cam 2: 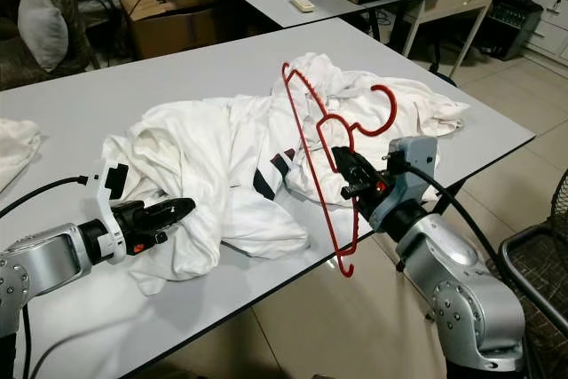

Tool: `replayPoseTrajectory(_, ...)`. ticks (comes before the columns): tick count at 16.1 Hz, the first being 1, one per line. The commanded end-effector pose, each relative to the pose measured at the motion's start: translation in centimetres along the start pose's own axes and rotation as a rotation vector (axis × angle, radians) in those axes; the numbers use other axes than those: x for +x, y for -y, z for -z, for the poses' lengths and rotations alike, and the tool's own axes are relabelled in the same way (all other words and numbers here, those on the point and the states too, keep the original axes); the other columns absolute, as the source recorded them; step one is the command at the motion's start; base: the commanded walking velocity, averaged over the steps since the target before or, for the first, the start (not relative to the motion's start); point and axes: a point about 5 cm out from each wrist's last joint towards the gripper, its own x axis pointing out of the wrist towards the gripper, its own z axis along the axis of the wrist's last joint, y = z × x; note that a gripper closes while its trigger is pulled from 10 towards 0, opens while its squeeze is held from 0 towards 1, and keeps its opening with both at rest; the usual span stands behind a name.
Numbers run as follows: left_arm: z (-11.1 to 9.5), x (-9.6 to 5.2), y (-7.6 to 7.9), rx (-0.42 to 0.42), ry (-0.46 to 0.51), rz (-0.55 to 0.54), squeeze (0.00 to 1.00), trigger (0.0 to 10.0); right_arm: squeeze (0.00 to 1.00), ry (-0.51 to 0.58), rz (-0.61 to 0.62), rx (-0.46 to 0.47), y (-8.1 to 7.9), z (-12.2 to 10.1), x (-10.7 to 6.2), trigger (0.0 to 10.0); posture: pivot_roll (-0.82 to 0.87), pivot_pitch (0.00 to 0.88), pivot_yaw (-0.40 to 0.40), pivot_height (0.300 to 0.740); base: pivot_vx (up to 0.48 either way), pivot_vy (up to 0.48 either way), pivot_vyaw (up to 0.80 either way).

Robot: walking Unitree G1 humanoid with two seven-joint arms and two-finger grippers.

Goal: Hang hanger

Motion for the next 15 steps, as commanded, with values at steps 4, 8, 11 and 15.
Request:
replayPoseTrajectory(4,-0.6,-0.3,-0.4,0.011,0.013,-0.012,0.0,0.0,0.0,0.022,-0.003,-0.02,-0.5,-0.4,-0.1,10.0,-0.11,0.0,0.049,0.74,0.0,0.0,0.0)
replayPoseTrajectory(8,-1.4,-0.6,-1.2,0.089,-0.014,-0.059,0.0,0.0,0.0,0.034,0.012,-0.01,-0.6,-0.2,-0.1,10.0,-0.1,0.0,0.07,0.74,0.0,0.0,0.0)
replayPoseTrajectory(11,-6.7,-1.9,-5.1,0.373,-0.004,-0.281,0.0,0.0,0.0,0.069,0.068,0.003,-0.2,-0.3,0.5,10.0,-0.09,0.0,0.08,0.74,0.0,0.0,0.0)
replayPoseTrajectory(15,-20.3,-5.3,-5.3,1.081,0.196,-0.661,0.0,0.0,0.0,0.108,0.104,0.012,0.1,-0.8,1.2,10.0,-0.07,0.0,0.08,0.74,0.0,0.0,0.0)
